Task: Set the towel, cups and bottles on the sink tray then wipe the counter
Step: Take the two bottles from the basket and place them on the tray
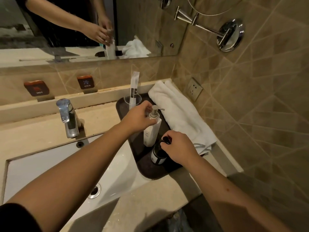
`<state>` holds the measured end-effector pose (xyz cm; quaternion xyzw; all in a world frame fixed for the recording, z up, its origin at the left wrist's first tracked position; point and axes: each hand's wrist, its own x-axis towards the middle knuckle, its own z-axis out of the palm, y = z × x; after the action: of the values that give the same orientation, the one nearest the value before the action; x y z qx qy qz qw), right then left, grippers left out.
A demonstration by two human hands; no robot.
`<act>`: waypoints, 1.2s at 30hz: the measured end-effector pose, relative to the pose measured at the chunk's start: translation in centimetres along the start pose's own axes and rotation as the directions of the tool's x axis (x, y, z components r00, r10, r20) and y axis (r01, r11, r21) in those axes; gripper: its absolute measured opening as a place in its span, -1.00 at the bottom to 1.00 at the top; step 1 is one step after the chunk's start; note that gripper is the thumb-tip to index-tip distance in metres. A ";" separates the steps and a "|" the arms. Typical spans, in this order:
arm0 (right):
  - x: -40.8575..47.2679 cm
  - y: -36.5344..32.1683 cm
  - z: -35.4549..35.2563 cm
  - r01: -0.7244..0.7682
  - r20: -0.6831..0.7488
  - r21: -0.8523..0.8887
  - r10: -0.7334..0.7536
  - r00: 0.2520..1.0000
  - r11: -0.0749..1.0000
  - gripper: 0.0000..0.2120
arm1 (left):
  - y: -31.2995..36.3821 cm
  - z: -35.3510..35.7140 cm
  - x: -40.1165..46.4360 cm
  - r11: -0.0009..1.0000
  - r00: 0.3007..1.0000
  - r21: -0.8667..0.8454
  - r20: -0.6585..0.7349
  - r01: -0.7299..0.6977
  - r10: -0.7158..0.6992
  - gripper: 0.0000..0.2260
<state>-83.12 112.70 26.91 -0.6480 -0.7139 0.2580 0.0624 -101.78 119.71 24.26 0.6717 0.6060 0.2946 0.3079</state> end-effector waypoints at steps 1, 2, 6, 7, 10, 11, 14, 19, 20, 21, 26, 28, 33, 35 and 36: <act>0.0 0.1 0.0 0.000 0.004 0.006 0.000 1.000 1.000 -0.87 | 0.0 0.1 -0.1 1.000 1.000 -0.004 -0.003 0.008 -0.008 -0.62; -0.1 0.2 -0.1 0.001 0.007 0.012 -0.001 1.000 1.000 -0.86 | 0.1 0.2 -0.3 1.000 1.000 -0.007 -0.007 0.016 -0.016 -0.64; -0.4 0.8 -0.4 0.026 0.018 0.034 -0.027 0.999 0.999 -0.82 | 0.3 0.6 -1.2 0.999 0.999 -0.019 -0.018 0.033 -0.033 -0.64; -0.4 1.0 -0.5 0.036 0.022 0.042 -0.037 0.999 0.998 -0.80 | 0.4 0.8 -1.5 0.999 0.999 -0.018 -0.019 0.033 -0.033 -0.63; -0.6 1.5 -0.7 0.070 0.045 0.058 -0.072 0.996 0.996 -0.73 | 0.7 1.1 -2.1 0.999 0.999 -0.002 -0.033 0.038 -0.038 -0.60; -0.7 1.7 -0.8 0.082 0.054 0.060 -0.085 0.995 0.995 -0.70 | 0.9 1.2 -2.2 0.999 0.998 0.004 -0.043 0.044 -0.044 -0.58; -1.0 2.3 -1.3 0.119 0.062 0.089 -0.125 0.990 0.989 -0.56 | 1.6 1.6 -3.0 0.997 0.995 0.015 -0.077 0.070 -0.068 -0.51; -1.9 3.6 -2.2 0.143 0.033 0.083 -0.146 0.989 0.986 -0.40 | 2.9 1.8 -5.0 0.994 0.983 0.026 -0.149 0.109 -0.104 -0.44; -2.3 3.8 -2.4 0.156 0.009 0.068 -0.157 0.988 0.985 -0.40 | 3.1 1.8 -5.8 0.991 0.979 0.044 -0.164 0.126 -0.118 -0.45; -2.7 4.0 -2.6 0.174 -0.022 0.051 -0.173 0.985 0.983 -0.40 | 3.1 1.7 -6.8 0.986 0.974 0.066 -0.177 0.155 -0.141 -0.45; -5.0 4.0 -3.4 0.296 -0.156 -0.013 -0.294 0.943 0.955 -0.50 | 4.0 0.3 -13.9 0.938 0.943 0.166 -0.193 0.303 -0.270 -0.59; -6.0 3.6 -3.4 0.370 -0.124 -0.021 -0.370 0.921 0.929 -0.63 | 4.6 -0.5 -17.9 0.920 0.931 0.184 -0.185 0.347 -0.315 -0.69; -8.9 1.9 -1.3 0.521 -0.005 -0.002 -0.521 0.854 0.854 -0.87 | 5.5 -1.3 -28.5 0.816 0.876 0.324 -0.233 0.480 -0.423 -0.93; -10.4 1.0 0.2 0.559 0.045 -0.011 -0.558 0.829 0.829 -0.88 | 5.4 -1.2 -32.5 0.763 0.847 0.368 -0.247 0.532 -0.471 -0.91; -11.2 0.5 0.9 0.574 0.070 -0.014 -0.572 0.817 0.819 -0.87 | 5.3 -1.2 -34.4 0.738 0.831 0.383 -0.256 0.556 -0.494 -0.89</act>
<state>-81.34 101.70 28.62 -0.3960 -0.8816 0.2350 0.1033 -102.48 85.14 28.34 0.5028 0.8410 0.0956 0.1754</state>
